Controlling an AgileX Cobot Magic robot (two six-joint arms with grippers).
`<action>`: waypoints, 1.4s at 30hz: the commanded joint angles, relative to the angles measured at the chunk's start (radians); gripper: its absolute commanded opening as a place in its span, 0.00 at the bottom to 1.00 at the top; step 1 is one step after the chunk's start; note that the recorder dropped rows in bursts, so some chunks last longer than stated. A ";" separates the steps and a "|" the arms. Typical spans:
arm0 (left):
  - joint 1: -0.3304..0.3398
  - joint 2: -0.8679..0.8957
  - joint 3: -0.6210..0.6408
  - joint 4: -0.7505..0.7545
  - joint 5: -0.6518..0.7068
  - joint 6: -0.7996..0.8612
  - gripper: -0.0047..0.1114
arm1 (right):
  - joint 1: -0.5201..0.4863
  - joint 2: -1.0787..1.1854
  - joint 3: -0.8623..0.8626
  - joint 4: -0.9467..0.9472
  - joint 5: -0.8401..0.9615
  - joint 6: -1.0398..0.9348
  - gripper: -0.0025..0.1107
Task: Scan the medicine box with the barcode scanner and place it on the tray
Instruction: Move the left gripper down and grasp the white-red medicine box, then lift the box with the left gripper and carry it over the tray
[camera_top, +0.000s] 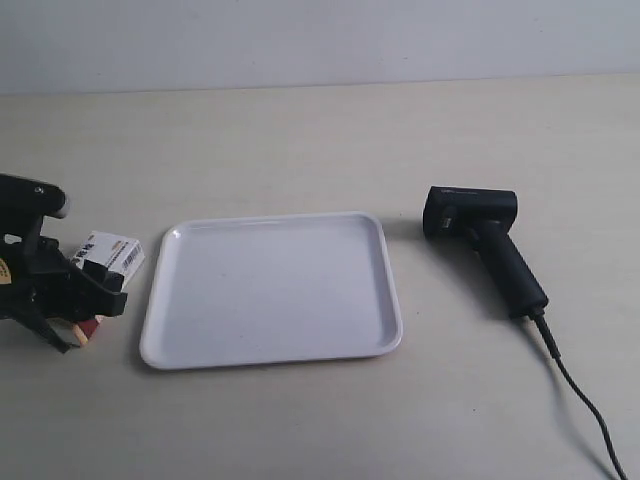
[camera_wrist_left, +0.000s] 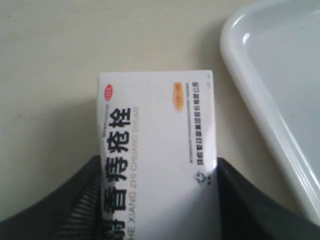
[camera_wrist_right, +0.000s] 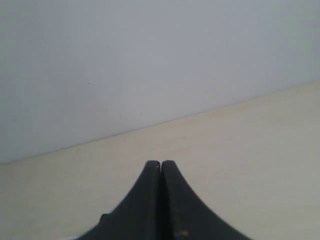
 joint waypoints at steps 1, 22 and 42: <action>-0.005 -0.061 -0.011 0.015 -0.018 0.002 0.09 | -0.002 0.071 -0.019 -0.316 -0.152 0.196 0.02; -0.022 -0.107 -0.363 1.425 -0.436 -0.794 0.04 | 0.143 0.900 -0.497 -1.340 0.084 1.086 0.66; -0.080 -0.036 -0.369 1.369 -0.397 -0.712 0.04 | 0.174 1.221 -0.663 -1.340 0.160 1.023 0.66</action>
